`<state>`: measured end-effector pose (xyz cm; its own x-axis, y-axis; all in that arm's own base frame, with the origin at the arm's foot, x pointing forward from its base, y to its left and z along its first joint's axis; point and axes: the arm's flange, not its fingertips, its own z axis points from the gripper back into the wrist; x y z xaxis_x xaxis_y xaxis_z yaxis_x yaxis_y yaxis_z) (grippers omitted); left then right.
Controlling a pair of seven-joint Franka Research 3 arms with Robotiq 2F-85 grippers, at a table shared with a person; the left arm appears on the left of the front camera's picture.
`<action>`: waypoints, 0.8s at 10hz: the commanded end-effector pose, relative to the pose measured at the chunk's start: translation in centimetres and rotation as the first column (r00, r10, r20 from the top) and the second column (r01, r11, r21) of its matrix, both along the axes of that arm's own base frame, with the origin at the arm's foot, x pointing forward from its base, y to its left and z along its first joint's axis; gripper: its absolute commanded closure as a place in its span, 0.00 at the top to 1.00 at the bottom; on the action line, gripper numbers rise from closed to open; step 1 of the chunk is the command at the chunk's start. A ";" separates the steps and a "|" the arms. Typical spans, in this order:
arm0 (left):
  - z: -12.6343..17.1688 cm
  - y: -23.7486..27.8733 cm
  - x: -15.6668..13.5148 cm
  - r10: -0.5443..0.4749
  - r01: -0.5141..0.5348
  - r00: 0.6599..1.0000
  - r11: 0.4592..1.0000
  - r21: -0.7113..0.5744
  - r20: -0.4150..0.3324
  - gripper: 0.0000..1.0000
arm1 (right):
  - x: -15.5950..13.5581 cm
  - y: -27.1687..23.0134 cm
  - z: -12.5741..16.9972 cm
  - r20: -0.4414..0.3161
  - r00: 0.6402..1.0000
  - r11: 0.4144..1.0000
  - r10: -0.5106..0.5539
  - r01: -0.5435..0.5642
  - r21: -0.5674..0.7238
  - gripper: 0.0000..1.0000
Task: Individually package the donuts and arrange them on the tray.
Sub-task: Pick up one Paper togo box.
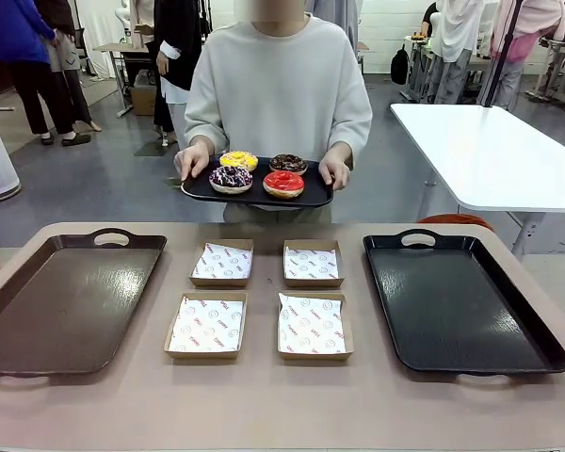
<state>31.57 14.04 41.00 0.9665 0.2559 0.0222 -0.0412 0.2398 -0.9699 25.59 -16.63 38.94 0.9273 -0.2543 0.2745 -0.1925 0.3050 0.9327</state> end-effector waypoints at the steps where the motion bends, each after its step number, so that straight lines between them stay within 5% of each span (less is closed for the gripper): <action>1: 0.2 0.2 -0.1 0.007 -0.007 1.000 1.000 -0.014 -0.004 1.00 | 0.0 -0.1 -0.1 0.004 1.000 1.000 0.000 0.000 0.014 1.00; 8: 0.2 0.2 -0.1 0.007 -0.007 1.000 1.000 -0.014 -0.004 1.00 | 0.0 -0.1 -0.1 0.004 1.000 1.000 0.000 0.000 0.014 1.00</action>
<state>31.57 14.04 41.00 0.9664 0.2559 0.0222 -0.0413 0.2398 -0.9699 25.59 -16.63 38.94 0.9274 -0.2543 0.2745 -0.1925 0.3050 0.9327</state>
